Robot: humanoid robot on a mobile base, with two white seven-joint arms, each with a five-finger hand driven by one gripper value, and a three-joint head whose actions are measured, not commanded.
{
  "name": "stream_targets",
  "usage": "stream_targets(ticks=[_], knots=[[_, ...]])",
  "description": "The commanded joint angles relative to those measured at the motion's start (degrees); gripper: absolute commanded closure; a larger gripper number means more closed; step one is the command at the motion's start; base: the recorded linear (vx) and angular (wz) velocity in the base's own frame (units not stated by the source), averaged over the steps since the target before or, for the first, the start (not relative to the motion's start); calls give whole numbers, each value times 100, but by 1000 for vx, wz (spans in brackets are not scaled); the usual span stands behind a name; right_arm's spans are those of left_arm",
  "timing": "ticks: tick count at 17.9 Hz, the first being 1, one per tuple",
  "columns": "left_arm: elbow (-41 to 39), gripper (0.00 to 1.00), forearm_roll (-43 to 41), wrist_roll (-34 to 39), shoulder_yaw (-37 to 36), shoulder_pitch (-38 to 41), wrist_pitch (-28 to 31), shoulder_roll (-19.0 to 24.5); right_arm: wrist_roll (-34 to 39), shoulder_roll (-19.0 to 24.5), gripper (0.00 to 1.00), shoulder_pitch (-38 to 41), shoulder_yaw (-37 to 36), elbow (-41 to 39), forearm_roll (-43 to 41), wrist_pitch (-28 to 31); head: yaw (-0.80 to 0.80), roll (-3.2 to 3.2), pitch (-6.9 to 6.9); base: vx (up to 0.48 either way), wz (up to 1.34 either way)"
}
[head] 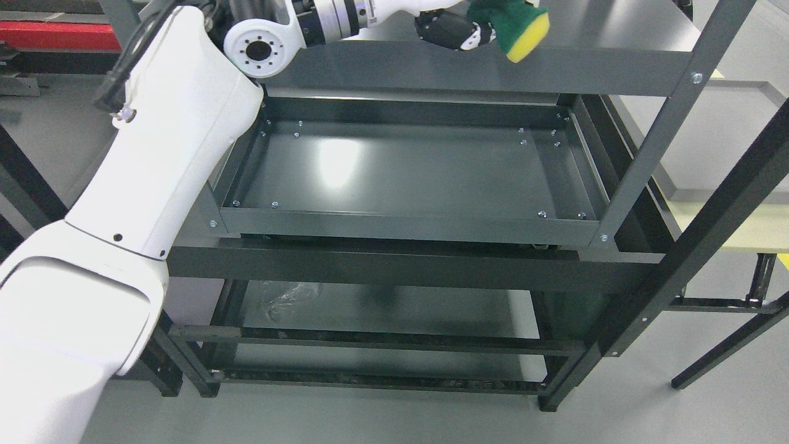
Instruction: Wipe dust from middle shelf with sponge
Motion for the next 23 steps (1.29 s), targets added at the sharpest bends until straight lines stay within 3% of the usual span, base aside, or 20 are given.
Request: stream_targets(ticks=[1,6,9,23], knots=[[354,100,449,111,-1502,-71,171,-339,-3,-100,0,3,0,-100,0,414,0,0,0,0,0],[336,100,379,-204,-1493,-703,83,-339,-3,-100,0,3,0,-100,0,423,0,0,0,0,0],[56,100,379,-469,-1528,-660,-57,-339,-3,-100,0,-6,0,-100,0,414,0,0,0,0,0],[-2193,99,493,-707,-1212,25,-277,2617,-3,-100,0,3,0,-100,0,414,0,0,-1,3,-12]])
